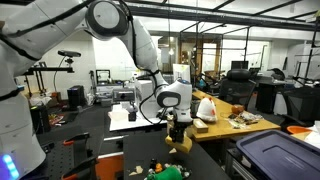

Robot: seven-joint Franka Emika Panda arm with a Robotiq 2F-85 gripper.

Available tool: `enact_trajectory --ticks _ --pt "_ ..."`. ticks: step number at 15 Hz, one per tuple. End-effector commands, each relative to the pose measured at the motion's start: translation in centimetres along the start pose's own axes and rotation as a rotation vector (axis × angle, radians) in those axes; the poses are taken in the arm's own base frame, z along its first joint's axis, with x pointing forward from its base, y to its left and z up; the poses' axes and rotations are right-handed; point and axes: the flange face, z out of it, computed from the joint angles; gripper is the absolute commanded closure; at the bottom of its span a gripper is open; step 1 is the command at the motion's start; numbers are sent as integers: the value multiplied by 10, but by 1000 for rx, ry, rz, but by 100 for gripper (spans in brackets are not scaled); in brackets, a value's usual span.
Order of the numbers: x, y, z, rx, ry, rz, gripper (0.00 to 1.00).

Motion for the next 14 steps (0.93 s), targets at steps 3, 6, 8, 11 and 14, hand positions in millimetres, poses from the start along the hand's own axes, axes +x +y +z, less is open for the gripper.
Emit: enact_trajectory --ticks 3,6,8,11,14 --pt "-35 11 2 -182 -214 -175 48" --pt "-60 16 19 -300 -311 -278 48" --pt "-82 14 35 -347 -310 -338 48" --pt "-121 12 67 -388 -264 -428 48" --pt "-157 13 97 -461 -197 -524 48"
